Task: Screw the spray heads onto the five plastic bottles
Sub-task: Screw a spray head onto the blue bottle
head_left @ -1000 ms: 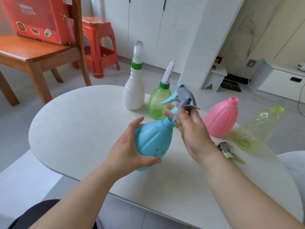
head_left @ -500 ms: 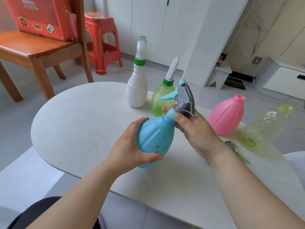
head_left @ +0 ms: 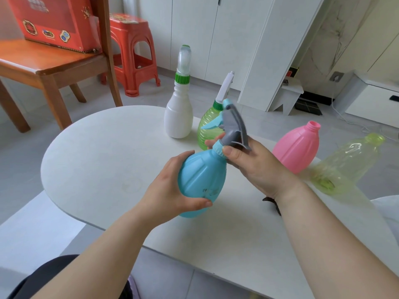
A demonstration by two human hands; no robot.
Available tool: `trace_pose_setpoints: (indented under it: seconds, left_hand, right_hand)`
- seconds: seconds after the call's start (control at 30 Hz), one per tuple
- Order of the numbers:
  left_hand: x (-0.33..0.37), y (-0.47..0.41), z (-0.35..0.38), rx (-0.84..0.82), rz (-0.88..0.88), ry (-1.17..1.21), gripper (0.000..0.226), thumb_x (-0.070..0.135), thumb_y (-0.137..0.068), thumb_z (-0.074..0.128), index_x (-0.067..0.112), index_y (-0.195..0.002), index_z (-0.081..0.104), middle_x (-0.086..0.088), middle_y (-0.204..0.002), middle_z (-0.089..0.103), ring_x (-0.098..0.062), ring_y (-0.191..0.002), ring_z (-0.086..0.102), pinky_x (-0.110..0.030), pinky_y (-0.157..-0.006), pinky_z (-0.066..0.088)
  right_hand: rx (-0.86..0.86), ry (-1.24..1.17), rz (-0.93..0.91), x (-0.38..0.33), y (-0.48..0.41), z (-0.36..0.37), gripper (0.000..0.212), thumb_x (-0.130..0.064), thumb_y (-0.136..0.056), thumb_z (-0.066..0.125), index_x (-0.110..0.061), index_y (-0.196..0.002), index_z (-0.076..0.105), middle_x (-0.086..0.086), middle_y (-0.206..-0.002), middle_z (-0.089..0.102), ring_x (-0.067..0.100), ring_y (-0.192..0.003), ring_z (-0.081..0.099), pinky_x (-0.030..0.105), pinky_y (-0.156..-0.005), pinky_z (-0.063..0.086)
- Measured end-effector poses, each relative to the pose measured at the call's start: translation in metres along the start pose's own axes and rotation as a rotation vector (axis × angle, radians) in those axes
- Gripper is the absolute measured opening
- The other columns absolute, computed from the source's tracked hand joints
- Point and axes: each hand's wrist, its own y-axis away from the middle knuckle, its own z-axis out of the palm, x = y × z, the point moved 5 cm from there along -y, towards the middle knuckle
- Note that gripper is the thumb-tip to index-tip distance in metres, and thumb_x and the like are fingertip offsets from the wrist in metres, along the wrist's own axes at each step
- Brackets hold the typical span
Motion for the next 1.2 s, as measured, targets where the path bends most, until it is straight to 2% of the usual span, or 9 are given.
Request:
trace_pose_setpoints:
  seconds: [0.17,0.33,0.43,0.53,0.7,0.87,1.0,1.1,1.2]
  left_hand:
    - [0.0,0.0,0.001,0.05,0.005,-0.005,0.09,0.039,-0.042,0.082,0.048,-0.114,0.028,0.033,-0.104,0.037,-0.002,-0.102,0.042,-0.021,-0.085,0.035]
    - [0.007,0.007,0.015,0.122,0.082,-0.141,0.099,0.043,-0.05,0.08,0.033,-0.133,0.025,0.024,-0.115,0.031,0.005,-0.108,0.03,-0.01,-0.086,0.026]
    - [0.002,0.004,0.009,-0.123,0.018,0.068,0.088,0.054,-0.044,0.072,0.055,-0.116,0.022,0.031,-0.121,0.033,0.008,-0.107,0.042,0.003,-0.084,0.031]
    - [-0.002,-0.001,0.003,-0.267,-0.059,0.21,0.086,0.052,-0.036,0.069,0.054,-0.113,0.03,0.018,-0.122,0.048,0.006,-0.105,0.052,-0.012,-0.084,0.045]
    - [0.001,0.001,0.012,-0.149,-0.043,0.145,0.084,0.053,-0.033,0.069,0.053,-0.109,0.033,0.025,-0.112,0.048,0.011,-0.094,0.051,-0.005,-0.072,0.042]
    - [0.012,0.018,0.031,0.223,0.112,-0.225,0.106,0.041,-0.048,0.081,0.027,-0.136,0.022,0.009,-0.136,0.034,-0.008,-0.124,0.032,-0.017,-0.097,0.024]
    - [0.001,0.01,0.021,-0.058,0.045,0.086,0.095,0.051,-0.044,0.072,0.058,-0.117,0.012,0.032,-0.127,0.027,0.007,-0.12,0.035,-0.009,-0.097,0.029]
    - [-0.008,0.003,0.013,-0.232,-0.077,0.286,0.095,0.049,-0.036,0.072,0.051,-0.119,0.027,0.019,-0.124,0.045,0.002,-0.113,0.048,-0.018,-0.092,0.045]
    - [-0.006,0.004,0.022,-0.14,-0.036,0.218,0.087,0.043,-0.038,0.078,0.048,-0.113,0.034,0.023,-0.115,0.049,0.013,-0.101,0.049,-0.006,-0.081,0.042]
  right_hand:
    - [0.077,-0.021,-0.007,0.006,0.0,0.004,0.013,-0.016,-0.085,0.053,-0.027,-0.093,0.055,-0.009,-0.099,0.066,0.003,-0.101,0.062,0.023,-0.096,0.046]
    - [0.54,0.114,-0.015,0.018,0.003,-0.007,0.019,-0.025,-0.073,0.069,-0.026,-0.078,0.05,0.0,-0.085,0.064,0.017,-0.083,0.061,0.019,-0.074,0.046]
    - [0.387,-0.079,0.064,0.025,0.001,-0.011,0.032,-0.037,-0.062,0.071,-0.021,-0.084,0.053,0.011,-0.099,0.069,0.021,-0.096,0.065,0.034,-0.089,0.05]
    - [0.2,-0.256,0.092,0.031,0.006,-0.006,0.034,-0.034,-0.061,0.061,-0.02,-0.092,0.057,-0.007,-0.087,0.074,0.004,-0.087,0.067,0.017,-0.076,0.053]
    - [0.333,-0.222,0.121,0.03,0.008,-0.009,0.011,-0.024,-0.073,0.062,-0.019,-0.082,0.061,-0.007,-0.077,0.073,0.003,-0.077,0.067,0.016,-0.071,0.054]
    - [0.512,-0.112,0.089,0.022,0.002,-0.002,0.01,-0.018,-0.078,0.065,-0.022,-0.081,0.056,-0.001,-0.08,0.065,0.0,-0.064,0.061,0.013,-0.062,0.048]
    - [0.372,-0.304,0.099,0.02,0.004,-0.001,0.02,-0.022,-0.065,0.067,-0.02,-0.082,0.056,-0.002,-0.086,0.068,0.01,-0.083,0.063,0.026,-0.085,0.048]
    - [0.226,-0.344,0.096,0.018,0.007,-0.001,0.024,-0.025,-0.059,0.063,-0.018,-0.081,0.059,-0.008,-0.082,0.072,0.008,-0.084,0.066,0.021,-0.081,0.051]
    - [0.222,-0.305,0.098,0.014,0.008,0.001,0.019,-0.022,-0.06,0.066,-0.02,-0.079,0.063,-0.005,-0.086,0.071,0.005,-0.081,0.065,0.018,-0.081,0.051]
